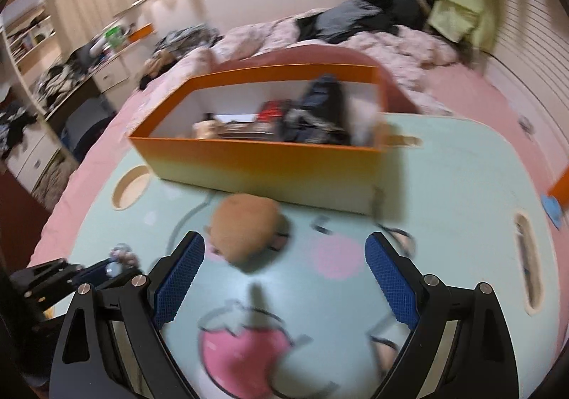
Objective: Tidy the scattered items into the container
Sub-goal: 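Grasp the bead bracelet with the left gripper while the right grasps the tan plush bun, then carry the bracelet and bun into the orange box and release both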
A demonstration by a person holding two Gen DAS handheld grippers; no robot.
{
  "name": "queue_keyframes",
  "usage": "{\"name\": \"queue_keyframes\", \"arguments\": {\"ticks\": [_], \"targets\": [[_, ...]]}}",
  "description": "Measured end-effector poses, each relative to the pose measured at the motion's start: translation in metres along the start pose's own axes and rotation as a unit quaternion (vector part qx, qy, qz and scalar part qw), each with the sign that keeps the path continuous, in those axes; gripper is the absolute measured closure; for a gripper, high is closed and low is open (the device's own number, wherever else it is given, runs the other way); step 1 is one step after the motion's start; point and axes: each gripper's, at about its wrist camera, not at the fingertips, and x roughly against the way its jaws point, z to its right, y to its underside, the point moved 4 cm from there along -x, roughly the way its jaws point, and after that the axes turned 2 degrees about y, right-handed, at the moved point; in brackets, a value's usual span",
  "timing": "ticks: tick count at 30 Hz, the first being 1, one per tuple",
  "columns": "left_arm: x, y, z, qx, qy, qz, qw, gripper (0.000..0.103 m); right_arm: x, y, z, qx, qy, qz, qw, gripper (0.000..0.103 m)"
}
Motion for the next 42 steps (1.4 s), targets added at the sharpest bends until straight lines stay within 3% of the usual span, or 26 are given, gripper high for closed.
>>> {"name": "queue_keyframes", "arguments": {"ticks": [4, 5, 6, 7, 9, 13, 19, 23, 26, 31, 33, 34, 35, 38, 42], "targets": [[0.006, -0.009, -0.012, 0.019, -0.009, 0.014, 0.9997, 0.086, -0.019, -0.006, -0.021, 0.017, 0.003, -0.019, 1.000, 0.011], [0.005, -0.009, -0.014, 0.022, -0.007, 0.014, 0.9996, 0.086, -0.026, -0.005, -0.025, 0.021, 0.001, -0.029, 0.999, 0.022], [0.003, -0.009, -0.014, 0.024, -0.006, 0.013, 0.9996, 0.086, -0.034, -0.002, -0.028, 0.027, 0.000, -0.044, 0.999, 0.056], [0.002, -0.009, -0.013, 0.024, -0.005, 0.012, 0.9996, 0.086, -0.041, 0.003, -0.031, 0.035, 0.004, -0.060, 0.998, 0.057], [0.000, -0.010, -0.010, 0.023, 0.002, 0.011, 0.9997, 0.086, -0.030, 0.006, -0.035, 0.054, -0.005, -0.033, 0.998, 0.063], [0.005, -0.037, -0.001, 0.022, 0.031, 0.034, 0.9987, 0.086, 0.006, 0.001, -0.033, 0.062, -0.038, 0.006, 0.997, 0.064], [0.035, -0.118, 0.014, 0.004, 0.062, 0.124, 0.9903, 0.086, 0.059, -0.061, -0.015, 0.060, -0.015, 0.097, 0.993, 0.064], [0.042, -0.155, 0.018, -0.013, 0.048, 0.162, 0.9856, 0.086, 0.067, -0.089, -0.008, 0.051, -0.008, 0.130, 0.990, 0.064], [0.029, -0.168, 0.015, -0.009, 0.048, 0.158, 0.9862, 0.086, 0.061, -0.099, -0.005, 0.046, -0.007, 0.133, 0.990, 0.063], [-0.014, -0.173, 0.012, 0.008, 0.057, 0.120, 0.9911, 0.085, 0.036, -0.108, 0.001, 0.037, -0.012, 0.109, 0.993, 0.063], [-0.041, -0.168, 0.010, 0.020, 0.052, 0.086, 0.9947, 0.071, 0.021, -0.107, 0.005, 0.035, -0.012, 0.095, 0.995, 0.056], [-0.057, -0.164, 0.006, 0.033, 0.044, 0.063, 0.9965, 0.040, 0.013, -0.105, 0.007, 0.034, -0.010, 0.086, 0.996, 0.052], [-0.065, -0.163, 0.004, 0.043, 0.040, 0.055, 0.9968, 0.020, -0.004, -0.103, 0.009, 0.032, 0.000, 0.059, 0.998, 0.046], [-0.075, -0.155, -0.002, 0.061, 0.054, 0.055, 0.9952, 0.020, -0.029, -0.094, 0.014, 0.017, 0.016, 0.015, 1.000, 0.042], [-0.072, -0.154, -0.003, 0.058, 0.044, 0.060, 0.9955, 0.020, -0.034, -0.089, 0.021, 0.008, 0.014, 0.019, 1.000, 0.037]]}}
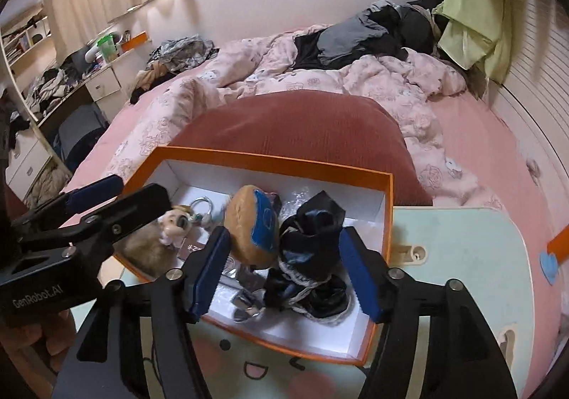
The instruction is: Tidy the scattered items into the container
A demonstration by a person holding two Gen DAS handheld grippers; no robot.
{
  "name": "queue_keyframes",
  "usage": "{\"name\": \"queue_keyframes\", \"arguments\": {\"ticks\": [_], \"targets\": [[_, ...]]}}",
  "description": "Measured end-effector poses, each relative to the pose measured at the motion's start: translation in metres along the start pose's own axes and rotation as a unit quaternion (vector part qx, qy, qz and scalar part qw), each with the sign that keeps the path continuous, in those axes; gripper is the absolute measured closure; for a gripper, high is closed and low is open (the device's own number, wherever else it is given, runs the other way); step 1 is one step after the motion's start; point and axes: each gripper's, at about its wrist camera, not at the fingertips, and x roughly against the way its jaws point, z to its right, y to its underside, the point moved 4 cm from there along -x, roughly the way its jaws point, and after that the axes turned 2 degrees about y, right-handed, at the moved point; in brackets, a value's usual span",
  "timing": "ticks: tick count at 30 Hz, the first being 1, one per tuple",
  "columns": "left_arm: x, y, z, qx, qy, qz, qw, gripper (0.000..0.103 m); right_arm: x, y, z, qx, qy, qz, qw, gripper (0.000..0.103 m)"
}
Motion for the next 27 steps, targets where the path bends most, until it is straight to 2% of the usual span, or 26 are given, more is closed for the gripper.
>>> {"name": "queue_keyframes", "arguments": {"ticks": [8, 12, 16, 18, 22, 24, 25, 26, 27], "targets": [[0.040, -0.004, 0.004, -0.003, -0.001, 0.033, 0.9995, 0.020, 0.024, -0.008, -0.002, -0.003, 0.000, 0.024, 1.000, 0.037], [0.062, 0.017, 0.012, -0.007, -0.005, 0.034, 0.9994, 0.018, 0.047, 0.000, -0.005, -0.004, 0.004, 0.038, 0.999, 0.037], [0.055, 0.059, 0.021, -0.008, -0.009, -0.007, 0.9999, 0.018, 0.058, 0.031, -0.010, -0.007, 0.004, 0.025, 1.000, 0.037], [0.049, 0.083, 0.018, 0.004, -0.019, -0.022, 0.9996, 0.018, 0.058, 0.051, -0.009, -0.018, 0.019, 0.014, 1.000, 0.037], [0.027, 0.119, 0.013, 0.006, -0.060, -0.046, 0.9971, 0.018, 0.045, 0.090, -0.002, -0.023, 0.041, -0.012, 0.999, 0.037], [0.012, 0.126, 0.008, 0.007, -0.072, -0.083, 0.9939, 0.017, 0.036, 0.104, 0.000, -0.019, 0.060, -0.025, 0.998, 0.037], [0.009, 0.124, 0.005, 0.006, -0.084, -0.086, 0.9927, 0.015, 0.030, 0.110, 0.000, -0.016, 0.067, -0.036, 0.997, 0.037], [0.006, 0.123, 0.002, 0.006, -0.099, -0.094, 0.9906, 0.007, 0.026, 0.114, 0.000, -0.015, 0.072, -0.046, 0.996, 0.034], [0.003, 0.122, -0.002, 0.004, -0.127, -0.103, 0.9865, 0.001, 0.026, 0.113, 0.000, -0.003, 0.092, -0.036, 0.995, 0.029]]}}
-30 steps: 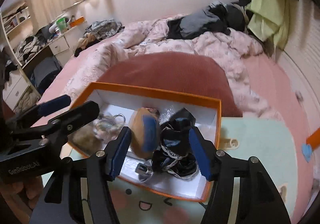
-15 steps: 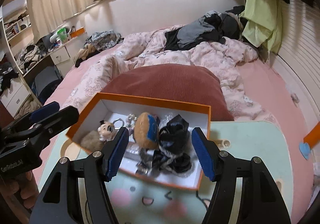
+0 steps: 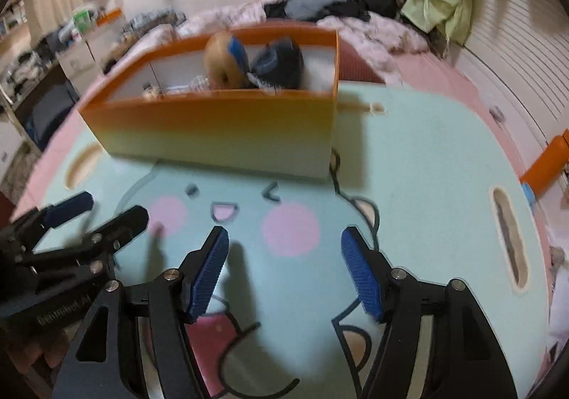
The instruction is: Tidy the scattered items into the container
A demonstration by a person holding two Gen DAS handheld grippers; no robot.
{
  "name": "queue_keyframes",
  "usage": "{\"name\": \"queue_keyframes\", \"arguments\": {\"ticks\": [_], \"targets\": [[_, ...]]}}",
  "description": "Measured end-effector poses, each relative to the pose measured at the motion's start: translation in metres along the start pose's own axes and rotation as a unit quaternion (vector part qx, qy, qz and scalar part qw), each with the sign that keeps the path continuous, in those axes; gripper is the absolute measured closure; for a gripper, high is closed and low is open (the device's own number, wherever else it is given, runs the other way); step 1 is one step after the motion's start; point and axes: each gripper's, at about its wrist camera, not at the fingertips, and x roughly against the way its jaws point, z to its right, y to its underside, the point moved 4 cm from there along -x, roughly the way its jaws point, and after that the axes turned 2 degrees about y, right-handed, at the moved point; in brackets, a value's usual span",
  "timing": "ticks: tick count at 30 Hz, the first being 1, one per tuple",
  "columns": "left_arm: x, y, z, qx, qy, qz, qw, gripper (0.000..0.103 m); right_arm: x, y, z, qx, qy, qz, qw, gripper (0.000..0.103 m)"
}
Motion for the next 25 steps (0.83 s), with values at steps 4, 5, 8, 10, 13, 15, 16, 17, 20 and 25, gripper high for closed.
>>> {"name": "queue_keyframes", "arguments": {"ticks": [4, 5, 8, 10, 13, 15, 16, 17, 20, 25], "targets": [[-0.005, -0.012, -0.014, 0.026, -0.008, 0.000, 0.9996, 0.000, -0.014, -0.005, 0.006, -0.004, 0.018, -0.032, 0.999, 0.000], [-0.005, -0.015, -0.014, 0.026, -0.009, 0.000, 0.9996, 0.000, -0.015, -0.006, 0.007, -0.005, 0.019, -0.029, 0.999, 0.000], [-0.007, -0.016, -0.015, 0.027, -0.009, 0.000, 0.9996, 0.000, -0.016, -0.004, 0.008, -0.004, 0.020, -0.031, 0.999, 0.000], [-0.007, -0.017, -0.016, 0.026, -0.009, -0.001, 0.9996, 0.000, -0.014, -0.001, 0.006, -0.005, 0.021, -0.030, 0.999, 0.000], [-0.007, -0.015, -0.015, 0.026, -0.009, 0.000, 0.9996, 0.000, -0.012, 0.002, 0.004, -0.003, 0.020, -0.028, 0.999, 0.000], [-0.006, -0.015, -0.015, 0.026, -0.009, 0.000, 0.9996, 0.000, -0.012, 0.003, 0.004, -0.003, 0.020, -0.028, 0.999, 0.000], [-0.006, -0.015, -0.015, 0.026, -0.009, 0.000, 0.9996, 0.000, -0.012, 0.003, 0.004, -0.003, 0.020, -0.028, 0.999, 0.000], [-0.007, -0.016, -0.015, 0.026, -0.009, 0.000, 0.9996, 0.000, -0.012, 0.003, 0.004, -0.003, 0.020, -0.028, 0.999, 0.000], [-0.006, -0.016, -0.015, 0.026, -0.009, 0.000, 0.9996, 0.000, -0.012, 0.003, 0.004, -0.003, 0.020, -0.028, 0.999, 0.000], [-0.007, -0.015, -0.015, 0.026, -0.009, -0.001, 0.9996, 0.000, -0.012, 0.003, 0.004, -0.003, 0.020, -0.028, 0.999, 0.000]]}}
